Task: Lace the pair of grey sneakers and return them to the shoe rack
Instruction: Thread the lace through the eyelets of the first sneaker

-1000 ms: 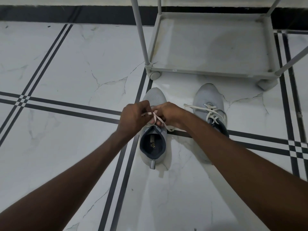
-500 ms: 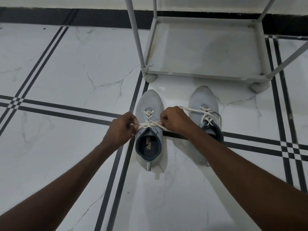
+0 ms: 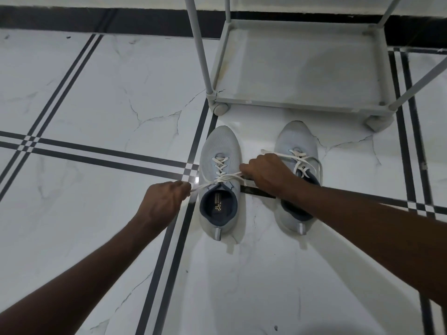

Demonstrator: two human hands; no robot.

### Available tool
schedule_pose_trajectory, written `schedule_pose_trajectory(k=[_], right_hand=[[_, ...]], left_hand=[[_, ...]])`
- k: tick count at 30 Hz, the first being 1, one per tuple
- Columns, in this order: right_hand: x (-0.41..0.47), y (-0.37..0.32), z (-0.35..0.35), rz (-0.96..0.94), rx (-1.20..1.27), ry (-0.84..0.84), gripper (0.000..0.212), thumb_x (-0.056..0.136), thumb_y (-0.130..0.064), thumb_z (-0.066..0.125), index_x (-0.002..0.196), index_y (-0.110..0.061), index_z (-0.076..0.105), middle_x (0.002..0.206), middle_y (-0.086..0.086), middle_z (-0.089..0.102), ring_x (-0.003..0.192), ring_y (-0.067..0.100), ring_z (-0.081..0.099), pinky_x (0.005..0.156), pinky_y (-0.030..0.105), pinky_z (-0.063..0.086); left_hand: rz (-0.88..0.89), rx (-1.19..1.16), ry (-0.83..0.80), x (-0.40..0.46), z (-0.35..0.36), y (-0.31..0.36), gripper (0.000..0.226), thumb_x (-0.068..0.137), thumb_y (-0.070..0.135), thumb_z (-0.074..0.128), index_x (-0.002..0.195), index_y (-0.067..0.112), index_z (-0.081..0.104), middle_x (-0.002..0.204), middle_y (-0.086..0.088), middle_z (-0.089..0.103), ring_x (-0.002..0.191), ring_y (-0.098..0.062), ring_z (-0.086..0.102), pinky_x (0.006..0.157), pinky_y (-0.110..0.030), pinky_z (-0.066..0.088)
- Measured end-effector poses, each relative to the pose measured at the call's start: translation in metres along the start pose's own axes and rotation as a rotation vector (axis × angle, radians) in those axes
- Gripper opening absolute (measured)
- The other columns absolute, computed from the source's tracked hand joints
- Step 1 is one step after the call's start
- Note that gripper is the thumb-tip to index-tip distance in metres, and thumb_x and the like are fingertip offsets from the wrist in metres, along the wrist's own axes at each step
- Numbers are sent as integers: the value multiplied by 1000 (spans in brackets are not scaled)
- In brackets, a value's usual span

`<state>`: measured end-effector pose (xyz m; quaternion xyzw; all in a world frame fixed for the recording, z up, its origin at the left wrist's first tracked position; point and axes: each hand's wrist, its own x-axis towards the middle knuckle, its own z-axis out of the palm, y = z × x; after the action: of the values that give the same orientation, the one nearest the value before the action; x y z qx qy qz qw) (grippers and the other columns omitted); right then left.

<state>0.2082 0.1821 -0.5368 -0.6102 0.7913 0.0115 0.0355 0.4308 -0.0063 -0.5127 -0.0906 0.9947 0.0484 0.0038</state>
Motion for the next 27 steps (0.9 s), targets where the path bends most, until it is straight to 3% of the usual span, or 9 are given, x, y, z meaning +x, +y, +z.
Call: schedule_pose_trajectory(k=[3, 7, 10, 12, 14, 17, 20, 23, 27], right_hand=[[-2, -5, 3, -3, -29, 24, 10, 79, -19, 64, 71, -17, 60, 51, 3, 57, 43, 26, 54, 49, 29, 22], [3, -8, 7, 38, 5, 30, 20, 67, -17, 77, 60, -19, 59, 47, 2, 57, 39, 24, 54, 48, 26, 21], [7, -12, 7, 40, 49, -43, 10, 70, -8, 66, 63, -13, 62, 55, 11, 62, 52, 30, 60, 53, 30, 24], [11, -12, 8, 96, 79, -20, 7, 76, -7, 57, 78, -9, 63, 72, 16, 66, 71, 34, 60, 62, 36, 33], [11, -12, 7, 223, 171, 56, 22, 82, -15, 51, 101, -8, 59, 93, 16, 64, 87, 36, 56, 72, 40, 40], [8, -27, 0, 162, 359, 185, 47, 80, -24, 43, 125, -9, 51, 113, 13, 57, 104, 30, 50, 86, 42, 44], [7, -48, 3, -5, 288, 162, 43, 85, -24, 44, 125, -12, 52, 129, 12, 53, 117, 28, 46, 93, 38, 43], [8, -50, 9, 18, 245, 189, 30, 85, -10, 52, 114, -7, 57, 113, 14, 60, 101, 30, 53, 81, 41, 50], [12, -48, -6, 72, 447, 58, 30, 89, -5, 51, 119, -7, 52, 94, 18, 66, 77, 36, 59, 65, 44, 51]], left_hand=[[0, -8, -21, -5, 3, 1, 39, 87, 26, 27, 72, 14, 62, 58, 1, 64, 41, -20, 55, 39, -22, 36], [-61, -45, -59, -6, 5, -1, 20, 84, 9, 56, 66, 17, 61, 51, 3, 60, 37, -14, 41, 44, -11, 17], [-282, -292, -97, -4, 6, -4, 28, 90, 7, 61, 67, 24, 62, 50, 7, 58, 42, -10, 51, 43, -18, 36], [-476, -560, -88, 3, -1, -2, 17, 97, 20, 56, 89, 23, 71, 66, 7, 70, 56, -8, 65, 59, -22, 54], [-590, -615, -15, 12, -9, 2, 27, 99, 29, 52, 122, 19, 63, 98, 3, 72, 84, -14, 67, 80, -31, 54], [-433, -510, 90, 27, -16, 18, 42, 100, 39, 47, 136, 17, 49, 126, -7, 61, 111, -24, 58, 93, -41, 49], [-163, -184, -70, 40, -8, 43, 39, 100, 39, 44, 126, 11, 52, 117, -12, 63, 106, -31, 60, 87, -42, 50], [-185, 158, -248, 47, -5, 60, 34, 103, 36, 34, 118, 9, 47, 103, -10, 68, 90, -30, 68, 70, -33, 48], [-178, 364, -334, 50, -10, 67, 34, 106, 33, 30, 118, 10, 52, 111, -8, 67, 99, -27, 67, 69, -31, 38]])
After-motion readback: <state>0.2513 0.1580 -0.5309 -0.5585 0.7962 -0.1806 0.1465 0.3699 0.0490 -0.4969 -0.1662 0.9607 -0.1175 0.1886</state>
